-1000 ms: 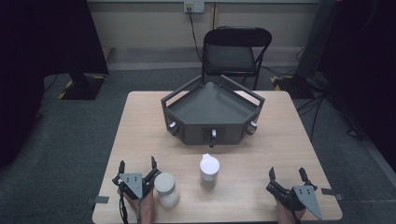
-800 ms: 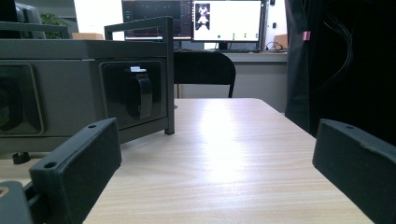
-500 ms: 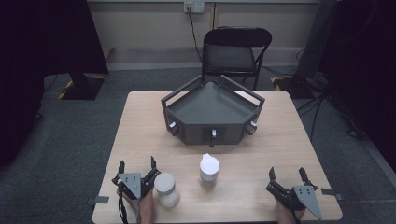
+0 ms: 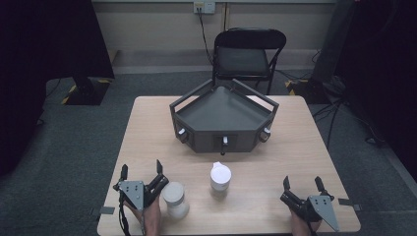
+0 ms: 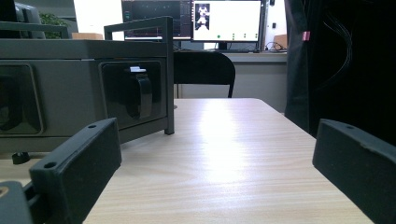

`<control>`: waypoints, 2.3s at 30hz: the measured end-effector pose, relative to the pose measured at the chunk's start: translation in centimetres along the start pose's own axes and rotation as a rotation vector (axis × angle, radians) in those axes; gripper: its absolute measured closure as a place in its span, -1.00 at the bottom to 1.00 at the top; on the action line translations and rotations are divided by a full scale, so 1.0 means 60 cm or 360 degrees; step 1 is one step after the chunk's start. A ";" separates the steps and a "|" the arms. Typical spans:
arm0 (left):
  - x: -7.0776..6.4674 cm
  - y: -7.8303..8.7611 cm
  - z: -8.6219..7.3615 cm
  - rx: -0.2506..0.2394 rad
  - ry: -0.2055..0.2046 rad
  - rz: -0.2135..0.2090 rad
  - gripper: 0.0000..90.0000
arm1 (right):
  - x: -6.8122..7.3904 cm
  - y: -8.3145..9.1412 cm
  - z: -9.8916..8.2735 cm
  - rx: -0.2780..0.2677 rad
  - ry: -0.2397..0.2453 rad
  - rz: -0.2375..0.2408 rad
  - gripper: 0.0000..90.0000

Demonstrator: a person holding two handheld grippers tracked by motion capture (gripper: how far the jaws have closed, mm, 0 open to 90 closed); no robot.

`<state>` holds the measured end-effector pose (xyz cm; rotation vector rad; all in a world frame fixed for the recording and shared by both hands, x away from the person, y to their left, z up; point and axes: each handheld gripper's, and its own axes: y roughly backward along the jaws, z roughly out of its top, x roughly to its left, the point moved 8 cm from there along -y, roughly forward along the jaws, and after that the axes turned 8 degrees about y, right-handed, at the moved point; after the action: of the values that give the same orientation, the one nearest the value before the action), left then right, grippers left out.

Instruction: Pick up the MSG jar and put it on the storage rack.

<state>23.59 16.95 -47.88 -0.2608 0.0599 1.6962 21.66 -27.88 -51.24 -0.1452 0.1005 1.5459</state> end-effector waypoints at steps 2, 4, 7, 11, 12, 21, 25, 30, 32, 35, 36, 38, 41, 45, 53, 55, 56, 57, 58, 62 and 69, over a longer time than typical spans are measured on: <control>-0.001 0.001 0.010 -0.0001 -0.0007 -0.0017 -1.00 | 0.000 0.000 0.000 0.0000 0.0001 0.0000 -1.00; -0.001 0.002 0.018 -0.0013 0.0002 -0.0044 -1.00 | 0.000 0.000 0.000 0.0000 0.0001 0.0000 -1.00; -0.003 0.002 0.025 -0.0025 -0.0013 -0.0045 -1.00 | 0.000 0.000 0.000 0.0000 0.0000 0.0000 -1.00; -0.006 0.000 0.039 -0.0029 0.0005 -0.0065 -1.00 | 0.000 0.000 0.000 0.0000 0.0000 0.0000 -1.00; -0.008 0.002 0.046 -0.0028 0.0014 -0.0082 -1.00 | 0.000 0.000 0.000 0.0000 0.0000 -0.0001 -1.00; -0.024 0.016 0.072 0.0015 0.0063 -0.0192 -1.00 | 0.000 0.000 0.000 0.0000 0.0000 -0.0001 -1.00; -0.037 0.026 0.077 0.0023 0.0067 -0.0249 -1.00 | 0.000 0.000 0.000 0.0000 0.0000 -0.0001 -1.00; -0.065 0.044 0.071 0.0030 -0.0018 -0.0250 -1.00 | 0.000 0.000 0.000 0.0000 0.0000 -0.0001 -1.00; -0.070 0.045 0.068 0.0020 -0.0033 -0.0242 -1.00 | 0.000 0.000 0.000 0.0000 0.0000 -0.0001 -1.00; -0.074 0.042 0.066 0.0033 -0.0081 -0.0223 -1.00 | 0.000 0.000 0.000 0.0000 0.0000 -0.0001 -1.00; -0.073 0.043 0.067 0.0042 -0.0058 -0.0238 -1.00 | 0.000 0.000 0.000 0.0000 0.0000 -0.0001 -1.00; -0.074 0.049 0.069 0.0037 -0.0058 -0.0232 -1.00 | 0.000 0.000 0.000 0.0000 0.0000 -0.0001 -1.00; -0.073 0.059 0.073 0.0034 -0.0062 -0.0248 -1.00 | 0.000 0.000 0.000 0.0000 -0.0001 -0.0001 -1.00; -0.075 0.074 0.074 0.0079 -0.0113 -0.0255 -1.00 | 0.000 0.000 0.000 0.0000 0.0000 -0.0001 -1.00; -0.081 0.097 0.052 0.0190 -0.0058 -0.0324 -0.89 | 0.000 0.000 0.000 0.0000 0.0000 -0.0002 -1.00; -0.083 0.100 0.045 0.0232 -0.0051 -0.0333 -0.87 | 0.000 0.000 0.000 -0.0001 0.0000 -0.0002 -1.00; -0.084 0.102 0.042 0.0242 -0.0051 -0.0337 -0.86 | 0.000 0.000 0.000 0.0000 0.0000 -0.0002 -1.00; -0.084 0.104 0.039 0.0257 -0.0042 -0.0349 -0.85 | 0.000 0.000 0.000 -0.0001 -0.0001 -0.0001 -1.00; -0.085 0.106 0.036 0.0270 -0.0046 -0.0356 -0.83 | 0.000 0.000 0.000 0.0000 0.0000 -0.0002 -1.00; -0.089 0.121 0.019 0.0276 -0.0071 -0.0351 -0.76 | 0.000 0.000 0.000 -0.0001 0.0000 -0.0002 -1.00; -0.087 0.139 0.001 0.0306 -0.0091 -0.0363 -0.58 | 0.000 0.000 0.000 -0.0001 0.0000 -0.0002 -1.00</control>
<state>15.99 10.71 -47.68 -0.0720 0.1450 1.4585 21.65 -27.87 -51.25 -0.1453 0.1000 1.5450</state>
